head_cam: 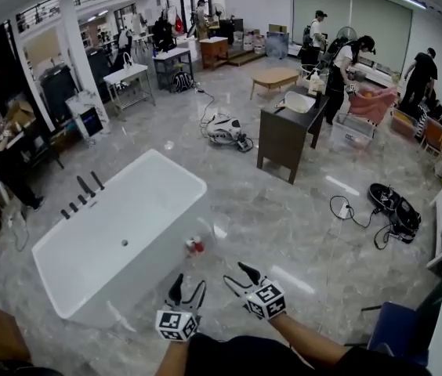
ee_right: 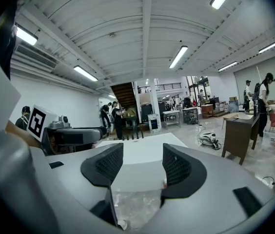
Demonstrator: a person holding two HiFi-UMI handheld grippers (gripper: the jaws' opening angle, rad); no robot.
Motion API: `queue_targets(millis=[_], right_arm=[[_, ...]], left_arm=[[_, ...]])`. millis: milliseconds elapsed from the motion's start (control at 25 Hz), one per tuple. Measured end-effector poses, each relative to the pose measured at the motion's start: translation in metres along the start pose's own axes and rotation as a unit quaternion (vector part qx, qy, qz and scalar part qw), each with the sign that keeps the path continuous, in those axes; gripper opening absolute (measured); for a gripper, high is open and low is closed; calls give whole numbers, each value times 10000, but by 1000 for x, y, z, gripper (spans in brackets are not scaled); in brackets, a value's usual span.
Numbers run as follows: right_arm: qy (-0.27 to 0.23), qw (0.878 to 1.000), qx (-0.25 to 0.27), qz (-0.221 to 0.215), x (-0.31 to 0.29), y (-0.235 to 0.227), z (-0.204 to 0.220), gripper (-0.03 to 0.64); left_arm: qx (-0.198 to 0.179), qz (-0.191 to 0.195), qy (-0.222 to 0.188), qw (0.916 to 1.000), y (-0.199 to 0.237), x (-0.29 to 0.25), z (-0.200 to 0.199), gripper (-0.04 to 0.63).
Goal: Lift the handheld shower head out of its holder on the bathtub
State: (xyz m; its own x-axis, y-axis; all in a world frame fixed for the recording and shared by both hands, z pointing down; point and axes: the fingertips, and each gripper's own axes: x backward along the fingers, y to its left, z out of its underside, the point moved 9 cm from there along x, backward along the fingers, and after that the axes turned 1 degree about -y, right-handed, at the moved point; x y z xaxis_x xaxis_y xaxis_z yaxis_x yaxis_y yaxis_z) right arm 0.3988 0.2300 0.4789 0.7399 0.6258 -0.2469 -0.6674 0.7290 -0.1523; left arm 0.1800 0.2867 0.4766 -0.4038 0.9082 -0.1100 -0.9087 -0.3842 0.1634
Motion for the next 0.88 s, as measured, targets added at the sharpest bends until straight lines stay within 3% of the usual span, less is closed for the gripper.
queue_targets(millis=[360, 880], right_arm=[[-64, 9997, -51, -235, -24, 12, 11, 221], [187, 9988, -59, -459, -112, 10, 4, 221]], left_arm=[[-44, -201, 89, 9997, 13, 15, 12, 275], [184, -530, 119, 9984, 88, -5, 11, 276]])
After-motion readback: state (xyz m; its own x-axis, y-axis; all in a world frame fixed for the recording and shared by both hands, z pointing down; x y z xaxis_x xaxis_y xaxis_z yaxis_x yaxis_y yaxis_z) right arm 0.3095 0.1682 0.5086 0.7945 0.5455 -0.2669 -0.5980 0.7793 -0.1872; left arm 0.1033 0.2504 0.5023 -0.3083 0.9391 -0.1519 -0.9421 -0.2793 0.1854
